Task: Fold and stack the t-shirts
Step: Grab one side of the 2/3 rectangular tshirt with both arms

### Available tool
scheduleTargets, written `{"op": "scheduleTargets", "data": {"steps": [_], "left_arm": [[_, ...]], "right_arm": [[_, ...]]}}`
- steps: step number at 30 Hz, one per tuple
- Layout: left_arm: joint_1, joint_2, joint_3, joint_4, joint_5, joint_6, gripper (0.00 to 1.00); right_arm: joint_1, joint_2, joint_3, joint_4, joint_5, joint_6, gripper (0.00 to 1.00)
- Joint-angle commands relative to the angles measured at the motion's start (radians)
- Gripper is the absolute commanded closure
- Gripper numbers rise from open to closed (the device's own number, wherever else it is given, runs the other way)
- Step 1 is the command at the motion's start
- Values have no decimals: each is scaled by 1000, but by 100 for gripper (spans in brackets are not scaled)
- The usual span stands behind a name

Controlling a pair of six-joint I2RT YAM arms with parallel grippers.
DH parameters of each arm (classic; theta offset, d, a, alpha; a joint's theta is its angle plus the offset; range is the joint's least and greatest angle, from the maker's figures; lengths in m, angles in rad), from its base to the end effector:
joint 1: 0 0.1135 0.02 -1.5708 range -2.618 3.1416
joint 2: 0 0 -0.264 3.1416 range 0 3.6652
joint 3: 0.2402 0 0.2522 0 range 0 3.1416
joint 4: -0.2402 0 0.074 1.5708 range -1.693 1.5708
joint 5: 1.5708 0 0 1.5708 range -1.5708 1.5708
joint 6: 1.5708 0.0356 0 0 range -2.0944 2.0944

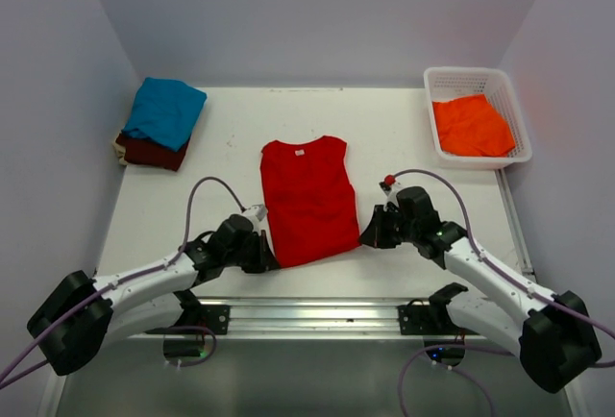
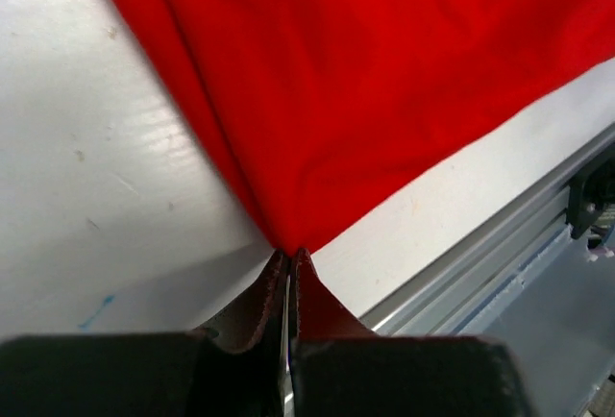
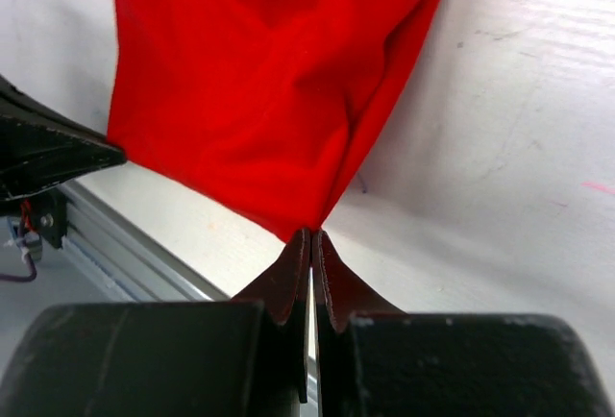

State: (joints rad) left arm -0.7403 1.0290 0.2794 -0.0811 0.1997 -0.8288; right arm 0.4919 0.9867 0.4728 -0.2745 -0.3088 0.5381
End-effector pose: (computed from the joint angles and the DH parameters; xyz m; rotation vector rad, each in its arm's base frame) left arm 0.1263 -0.1249 0.1363 -0.0141 2.6105 -0.8999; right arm 0.1653 0.1008 0.1890 -0.1017 2.4800 0.8387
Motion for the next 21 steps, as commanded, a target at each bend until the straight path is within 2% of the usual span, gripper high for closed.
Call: {"op": "scheduleTargets", "data": {"steps": [1, 6, 13, 17, 21], "left_arm": [[-51, -110, 24, -74, -31, -16, 100], [-122, -219, 72, -129, -85, -58, 100], [-140, -335, 115, -193, -196, -59, 100], [-140, -398, 115, -207, -324, -30, 100], [-140, -406, 103, -139, -410, 16, 100]], "right_arm": [[40, -85, -6, -38, -23, 8, 100], [88, -169, -13, -84, -23, 37, 100], [99, -227, 18, -100, 5, 39, 100], [97, -218, 53, -92, 91, 23, 100], [97, -154, 93, -43, 166, 2, 100]]}}
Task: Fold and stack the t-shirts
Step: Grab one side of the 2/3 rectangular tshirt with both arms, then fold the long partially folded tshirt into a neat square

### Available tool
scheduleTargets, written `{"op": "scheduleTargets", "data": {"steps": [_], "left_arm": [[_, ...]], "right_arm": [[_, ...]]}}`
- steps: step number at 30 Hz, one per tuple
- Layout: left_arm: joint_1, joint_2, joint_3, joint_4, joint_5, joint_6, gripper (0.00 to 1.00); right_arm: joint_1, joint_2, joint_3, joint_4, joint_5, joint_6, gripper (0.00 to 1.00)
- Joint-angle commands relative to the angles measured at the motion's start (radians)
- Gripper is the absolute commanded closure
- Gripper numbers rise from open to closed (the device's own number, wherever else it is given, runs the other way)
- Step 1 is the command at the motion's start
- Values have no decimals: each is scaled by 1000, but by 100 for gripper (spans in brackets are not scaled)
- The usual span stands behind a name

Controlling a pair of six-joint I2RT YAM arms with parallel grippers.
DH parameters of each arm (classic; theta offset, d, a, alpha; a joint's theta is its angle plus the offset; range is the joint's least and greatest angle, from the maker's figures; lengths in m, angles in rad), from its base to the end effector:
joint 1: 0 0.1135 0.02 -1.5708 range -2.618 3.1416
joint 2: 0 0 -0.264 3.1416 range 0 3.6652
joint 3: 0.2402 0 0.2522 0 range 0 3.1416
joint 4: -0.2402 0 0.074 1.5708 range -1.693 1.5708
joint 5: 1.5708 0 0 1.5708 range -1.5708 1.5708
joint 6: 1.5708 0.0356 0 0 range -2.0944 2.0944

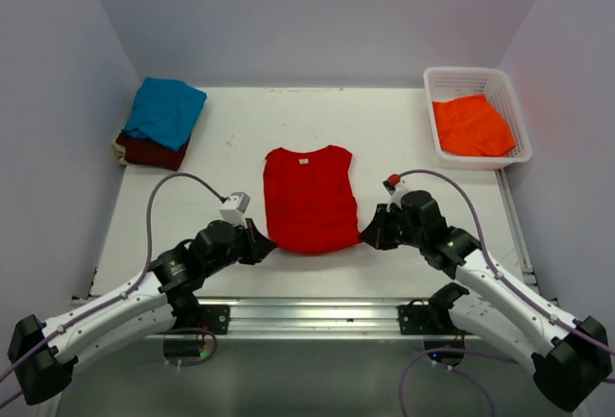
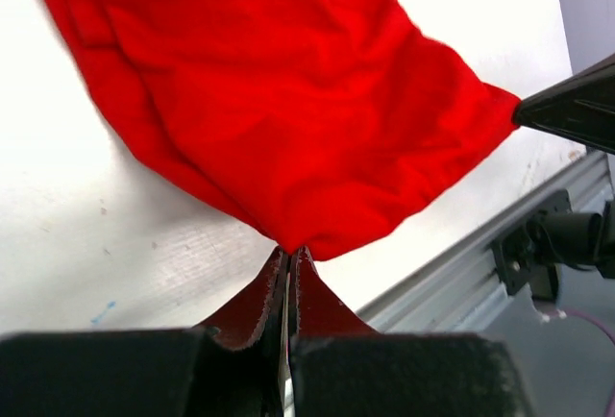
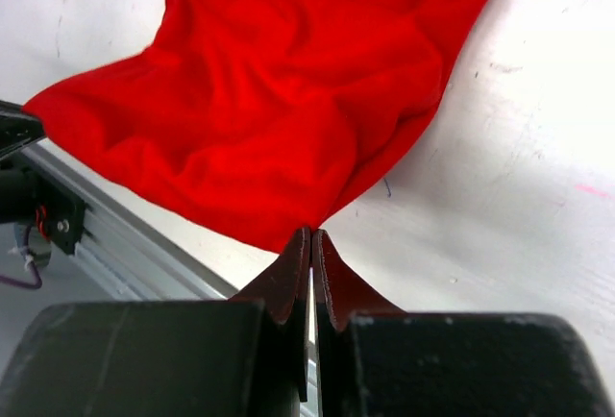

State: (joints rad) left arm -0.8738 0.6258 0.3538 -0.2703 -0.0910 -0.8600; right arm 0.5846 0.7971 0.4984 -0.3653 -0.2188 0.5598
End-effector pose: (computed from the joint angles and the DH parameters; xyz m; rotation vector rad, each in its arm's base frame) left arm 0.1000 -0.1144 0.2036 -0.0424 2.2552 -0.9047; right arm 0.1400 0.1019 0.2206 -0.1553 2.3551 0.8395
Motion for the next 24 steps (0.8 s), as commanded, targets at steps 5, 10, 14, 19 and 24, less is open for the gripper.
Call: {"op": "scheduleTargets", "data": {"steps": [5, 10, 14, 19, 24], "left_arm": [[-7, 55, 24, 163, -194, 117, 100], [-7, 95, 27, 296, -275, 185, 100], [-5, 132, 62, 342, -331, 228, 100], [-4, 189, 131, 364, -360, 274, 100], [13, 230, 183, 393, -392, 338, 100]], "right_arm": [[4, 129, 135, 107, 170, -44, 100], [3, 185, 183, 173, 216, -47, 100], [4, 209, 230, 192, 246, -69, 100], [4, 243, 311, 195, 277, -101, 100], [0, 313, 388, 210, 303, -124, 100]]}}
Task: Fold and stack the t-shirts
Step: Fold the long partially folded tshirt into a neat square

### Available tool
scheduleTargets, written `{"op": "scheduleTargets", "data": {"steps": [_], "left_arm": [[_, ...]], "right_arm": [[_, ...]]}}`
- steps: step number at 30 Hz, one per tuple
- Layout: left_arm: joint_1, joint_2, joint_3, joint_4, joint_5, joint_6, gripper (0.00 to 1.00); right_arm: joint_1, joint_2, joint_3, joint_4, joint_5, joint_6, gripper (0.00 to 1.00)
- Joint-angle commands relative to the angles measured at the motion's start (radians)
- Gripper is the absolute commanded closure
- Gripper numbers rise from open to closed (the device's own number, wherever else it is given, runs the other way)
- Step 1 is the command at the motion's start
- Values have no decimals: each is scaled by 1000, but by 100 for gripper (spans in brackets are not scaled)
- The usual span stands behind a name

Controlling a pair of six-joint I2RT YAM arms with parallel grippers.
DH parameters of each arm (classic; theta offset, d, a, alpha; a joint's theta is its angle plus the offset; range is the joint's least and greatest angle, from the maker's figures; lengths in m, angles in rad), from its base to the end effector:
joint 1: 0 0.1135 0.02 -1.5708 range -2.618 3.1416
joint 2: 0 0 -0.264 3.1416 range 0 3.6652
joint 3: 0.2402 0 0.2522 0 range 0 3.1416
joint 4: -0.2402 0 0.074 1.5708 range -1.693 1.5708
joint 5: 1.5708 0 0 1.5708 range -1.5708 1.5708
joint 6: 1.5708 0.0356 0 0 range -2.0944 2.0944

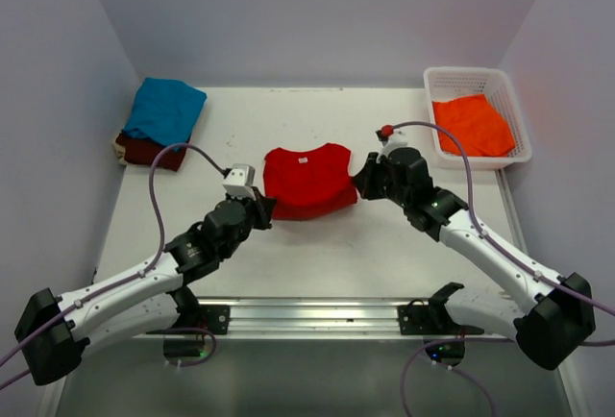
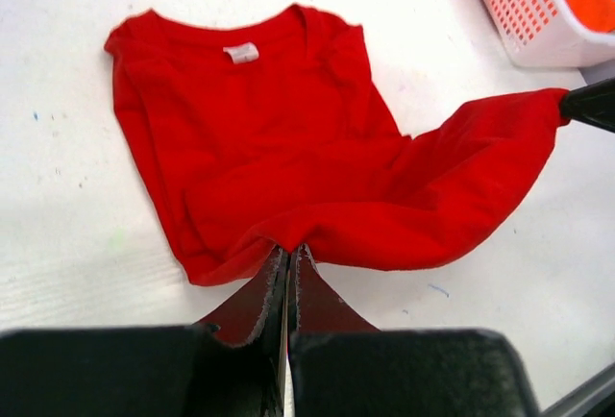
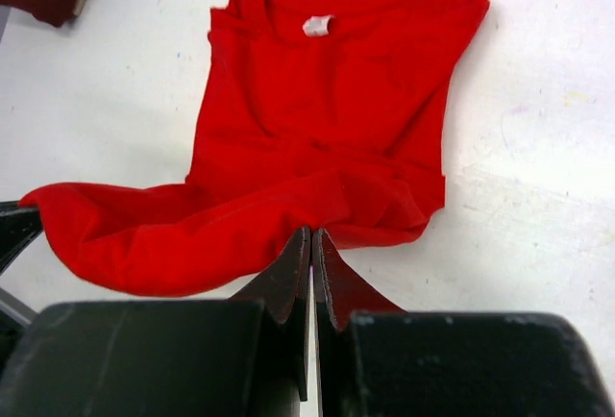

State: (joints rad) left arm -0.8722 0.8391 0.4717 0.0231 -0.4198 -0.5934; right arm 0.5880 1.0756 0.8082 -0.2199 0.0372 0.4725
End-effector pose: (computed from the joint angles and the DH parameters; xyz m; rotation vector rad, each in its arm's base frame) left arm 0.1359 -0.1392 0.2420 -0.0182 1.9287 -0.5960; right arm 0.2033 0.1340 0.2876 -0.0984 2.1133 0.6099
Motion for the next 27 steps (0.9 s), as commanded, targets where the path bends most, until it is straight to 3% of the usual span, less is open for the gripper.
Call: {"op": "scheduleTargets", "data": {"steps": [1, 7, 14, 20, 26, 27], "left_arm": [[16, 26, 73, 101, -65, 78, 100], [143, 112, 97, 167, 42, 107, 100], [257, 247, 143, 262, 73, 150, 100], [373, 470, 220, 376, 196, 141, 100], [481, 786, 398, 489, 292, 173, 100], [496, 837, 438, 500, 337, 173, 100]], "right_arm": [[-8, 49, 89, 70, 47, -44, 100], [-48, 188, 160, 114, 30, -55, 100], [-106, 351, 236, 171, -3, -57, 100], [-162, 541, 357, 214, -14, -49, 100], [-201, 846, 620, 199, 16, -35, 100], [-205, 897, 731, 180, 32, -34, 97]]}}
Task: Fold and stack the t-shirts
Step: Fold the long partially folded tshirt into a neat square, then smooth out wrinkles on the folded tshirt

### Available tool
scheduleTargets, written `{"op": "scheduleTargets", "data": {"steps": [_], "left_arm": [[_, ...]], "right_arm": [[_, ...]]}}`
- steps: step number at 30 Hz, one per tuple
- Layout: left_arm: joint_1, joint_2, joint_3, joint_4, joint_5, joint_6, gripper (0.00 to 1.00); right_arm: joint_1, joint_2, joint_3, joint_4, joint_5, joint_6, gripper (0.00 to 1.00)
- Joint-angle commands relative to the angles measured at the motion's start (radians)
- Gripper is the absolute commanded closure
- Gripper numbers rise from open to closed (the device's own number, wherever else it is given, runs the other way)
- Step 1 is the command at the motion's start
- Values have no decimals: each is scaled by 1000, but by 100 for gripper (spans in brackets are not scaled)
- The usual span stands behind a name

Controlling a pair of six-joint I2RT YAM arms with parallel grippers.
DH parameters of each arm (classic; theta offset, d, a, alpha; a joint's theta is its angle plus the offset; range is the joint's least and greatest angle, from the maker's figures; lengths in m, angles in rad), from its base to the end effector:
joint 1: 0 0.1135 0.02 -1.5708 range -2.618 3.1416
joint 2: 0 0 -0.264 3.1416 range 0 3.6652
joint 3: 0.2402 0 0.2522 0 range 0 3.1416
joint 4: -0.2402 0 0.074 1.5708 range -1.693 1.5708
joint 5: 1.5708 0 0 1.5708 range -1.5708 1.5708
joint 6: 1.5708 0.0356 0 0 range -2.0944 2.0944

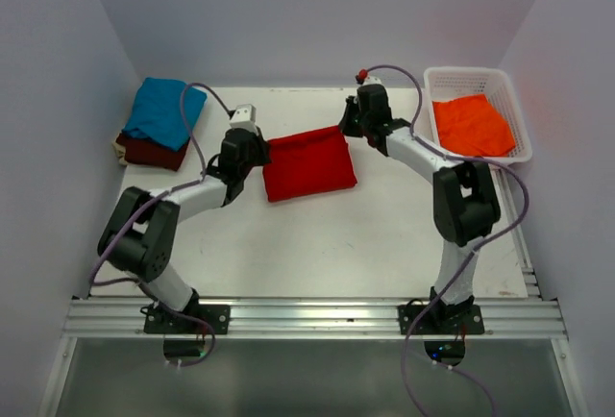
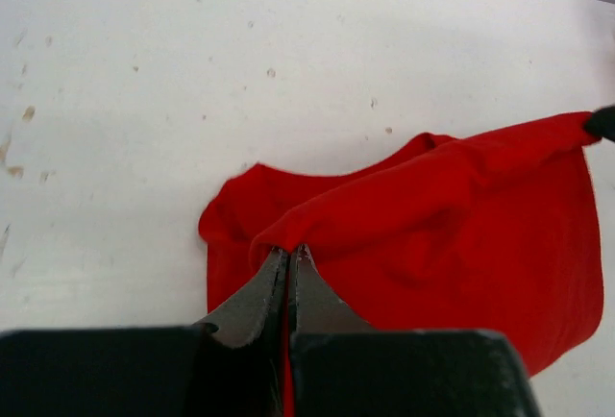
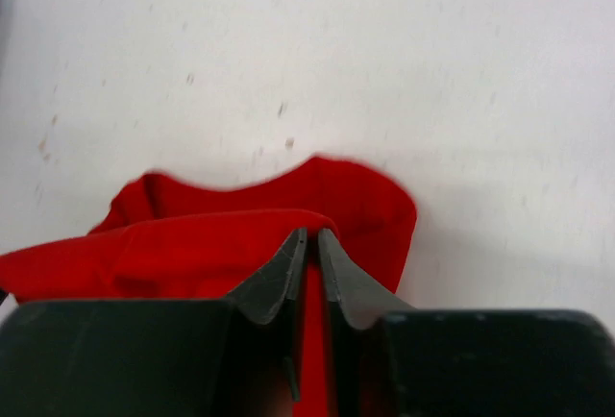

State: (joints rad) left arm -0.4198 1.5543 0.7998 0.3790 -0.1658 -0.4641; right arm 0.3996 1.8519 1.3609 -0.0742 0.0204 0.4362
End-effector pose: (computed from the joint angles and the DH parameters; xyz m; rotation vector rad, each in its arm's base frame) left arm 0.3099 -0.1319 0.2134 -0.1543 1.9586 -0.4237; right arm 0.3965 0.1667 0.2459 0.0519 2.1717 0.4646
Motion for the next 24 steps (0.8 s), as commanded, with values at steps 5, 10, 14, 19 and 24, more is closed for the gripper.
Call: {"op": "scheduleTargets", "data": {"steps": [5, 10, 14, 19, 24], "left_arm": [[157, 323, 343, 149, 221, 5, 0], [161, 187, 305, 114, 206, 13, 0], [159, 104, 228, 92, 273, -18, 0], [128, 38, 104, 179, 403, -77, 0], [128, 139, 72, 366, 693, -224, 34]], "right_arm": [[-21, 349, 481, -82, 101, -7, 33], [-21, 173, 275, 68, 134, -33, 20], [-21, 60, 76, 138, 96, -34, 20], [-22, -17, -40, 182, -48, 5, 86], [-39, 53, -100, 328, -414, 203, 100]]}}
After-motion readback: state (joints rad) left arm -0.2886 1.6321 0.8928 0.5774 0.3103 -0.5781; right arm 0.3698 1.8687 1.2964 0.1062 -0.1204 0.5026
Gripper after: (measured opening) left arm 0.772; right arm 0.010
